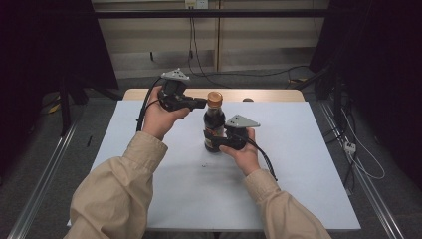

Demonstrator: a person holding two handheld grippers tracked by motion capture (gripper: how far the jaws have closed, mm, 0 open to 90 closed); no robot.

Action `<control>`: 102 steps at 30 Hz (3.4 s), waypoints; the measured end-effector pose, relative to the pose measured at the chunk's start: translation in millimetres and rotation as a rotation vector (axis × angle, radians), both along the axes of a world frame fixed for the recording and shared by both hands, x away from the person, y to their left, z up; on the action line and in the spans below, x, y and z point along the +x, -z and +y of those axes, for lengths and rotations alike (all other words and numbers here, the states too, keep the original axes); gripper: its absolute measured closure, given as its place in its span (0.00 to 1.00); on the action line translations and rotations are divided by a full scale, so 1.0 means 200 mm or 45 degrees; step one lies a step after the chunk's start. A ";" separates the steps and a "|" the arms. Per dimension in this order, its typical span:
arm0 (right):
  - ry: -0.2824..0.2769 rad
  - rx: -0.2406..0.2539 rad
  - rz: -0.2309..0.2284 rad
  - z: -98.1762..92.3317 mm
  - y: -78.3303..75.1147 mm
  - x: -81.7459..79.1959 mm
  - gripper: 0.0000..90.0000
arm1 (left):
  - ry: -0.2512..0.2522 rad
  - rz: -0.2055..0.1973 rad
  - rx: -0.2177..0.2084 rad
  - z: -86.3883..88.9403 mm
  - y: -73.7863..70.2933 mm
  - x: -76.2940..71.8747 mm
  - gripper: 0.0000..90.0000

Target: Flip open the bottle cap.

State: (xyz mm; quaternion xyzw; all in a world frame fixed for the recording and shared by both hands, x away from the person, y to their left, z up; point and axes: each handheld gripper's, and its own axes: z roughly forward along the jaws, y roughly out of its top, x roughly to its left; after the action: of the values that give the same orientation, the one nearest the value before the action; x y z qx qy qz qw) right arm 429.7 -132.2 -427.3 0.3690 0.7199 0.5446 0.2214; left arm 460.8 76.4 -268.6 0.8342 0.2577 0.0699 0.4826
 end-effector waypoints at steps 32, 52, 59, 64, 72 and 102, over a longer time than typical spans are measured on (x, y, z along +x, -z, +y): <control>0.005 0.004 0.009 0.00 0.00 0.00 0.34 | 0.011 -0.011 -0.018 -0.02 -0.02 0.01 1.00; 0.004 0.008 0.015 -0.01 0.00 0.00 0.34 | 0.018 0.003 -0.044 -0.04 -0.04 0.01 1.00; 0.006 0.006 0.017 -0.01 0.00 0.00 0.34 | 0.016 0.005 -0.038 -0.04 -0.04 0.01 1.00; 0.006 0.007 0.014 -0.01 0.00 0.00 0.34 | 0.013 0.004 -0.034 -0.04 -0.05 0.01 1.00; 0.007 0.008 0.014 -0.01 0.00 0.00 0.34 | 0.024 0.004 -0.027 -0.05 -0.06 0.02 1.00; 0.007 0.011 0.011 -0.01 0.00 0.00 0.34 | 0.033 -0.007 -0.020 -0.06 -0.08 0.02 1.00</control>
State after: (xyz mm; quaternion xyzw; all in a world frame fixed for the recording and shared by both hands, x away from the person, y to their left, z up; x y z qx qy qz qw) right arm 430.7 -134.3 -427.9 0.3743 0.7174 0.5456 0.2183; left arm 465.7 63.5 -253.3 0.8333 0.2461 0.0640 0.4908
